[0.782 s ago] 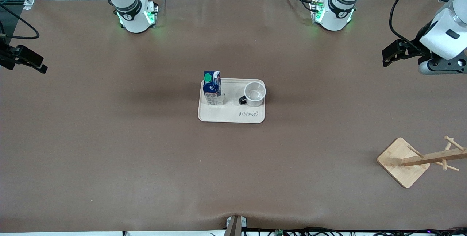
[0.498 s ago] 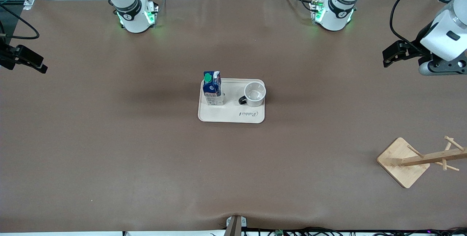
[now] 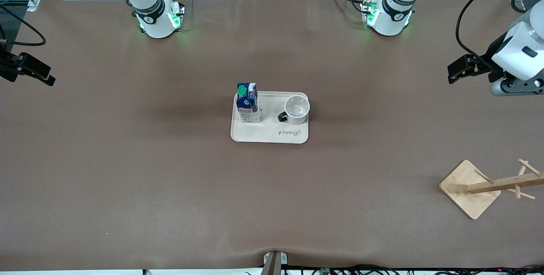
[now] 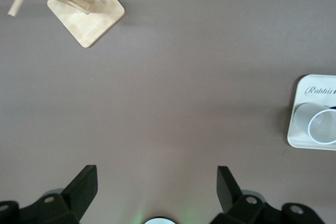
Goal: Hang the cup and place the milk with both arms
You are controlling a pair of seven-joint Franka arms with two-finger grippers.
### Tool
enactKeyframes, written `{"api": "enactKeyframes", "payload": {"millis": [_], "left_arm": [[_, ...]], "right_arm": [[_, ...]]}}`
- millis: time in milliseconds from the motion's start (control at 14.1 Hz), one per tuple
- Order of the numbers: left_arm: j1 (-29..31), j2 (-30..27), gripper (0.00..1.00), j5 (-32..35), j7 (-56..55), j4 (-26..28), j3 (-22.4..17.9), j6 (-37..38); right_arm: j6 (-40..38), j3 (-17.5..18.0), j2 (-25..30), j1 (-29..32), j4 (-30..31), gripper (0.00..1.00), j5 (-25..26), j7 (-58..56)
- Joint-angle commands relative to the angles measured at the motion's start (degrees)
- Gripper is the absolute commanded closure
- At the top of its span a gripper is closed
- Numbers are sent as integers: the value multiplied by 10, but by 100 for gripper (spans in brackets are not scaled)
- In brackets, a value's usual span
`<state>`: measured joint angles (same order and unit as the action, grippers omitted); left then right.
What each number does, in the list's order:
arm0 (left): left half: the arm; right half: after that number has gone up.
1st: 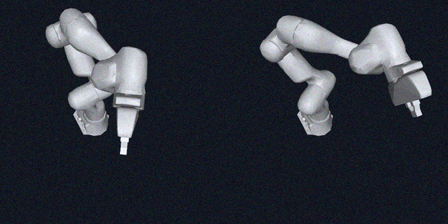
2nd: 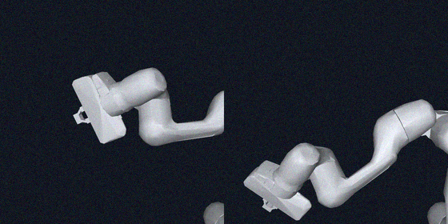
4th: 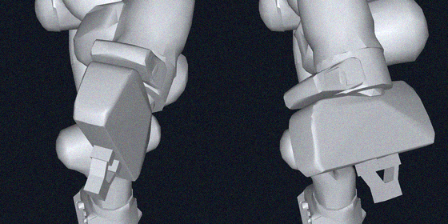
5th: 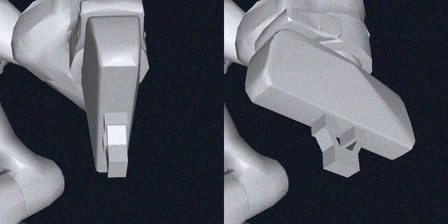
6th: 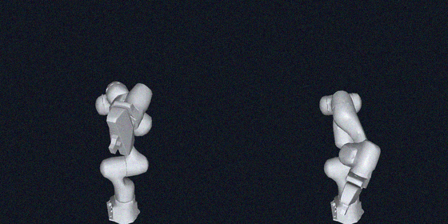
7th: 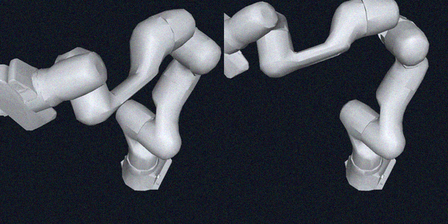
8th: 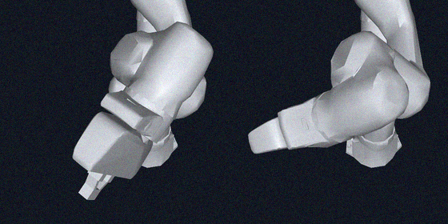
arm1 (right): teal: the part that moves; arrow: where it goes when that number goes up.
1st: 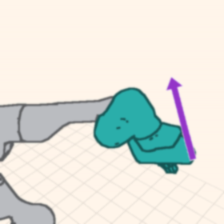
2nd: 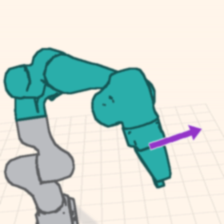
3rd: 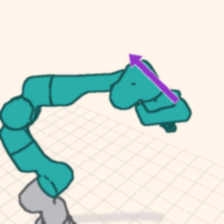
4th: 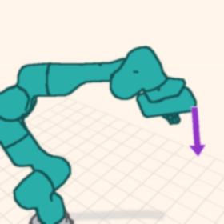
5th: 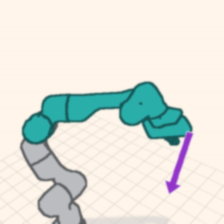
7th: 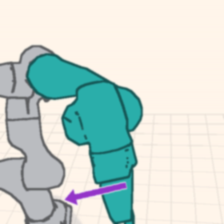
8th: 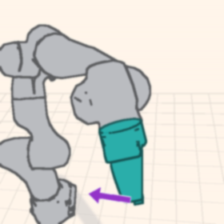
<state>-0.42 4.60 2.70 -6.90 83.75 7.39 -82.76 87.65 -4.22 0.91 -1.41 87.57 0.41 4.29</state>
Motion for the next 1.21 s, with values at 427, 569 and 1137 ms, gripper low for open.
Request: {"api": "enactKeyframes", "payload": {"millis": [427, 569, 1137], "left_arm": [[-24, 8, 0, 0, 20, 145, 100, -128], [-26, 36, 0, 1, 20, 170, 139, -195], [-78, 184, 1, 8, 20, 199, 204, -371]], "right_arm": [[22, 3, -20, -22, -17, 0, 5, 3], [39, 2, -82, -31, -20, 0, 4, 4], [46, 2, -85, -34, -29, 0, 4, 1]]}}
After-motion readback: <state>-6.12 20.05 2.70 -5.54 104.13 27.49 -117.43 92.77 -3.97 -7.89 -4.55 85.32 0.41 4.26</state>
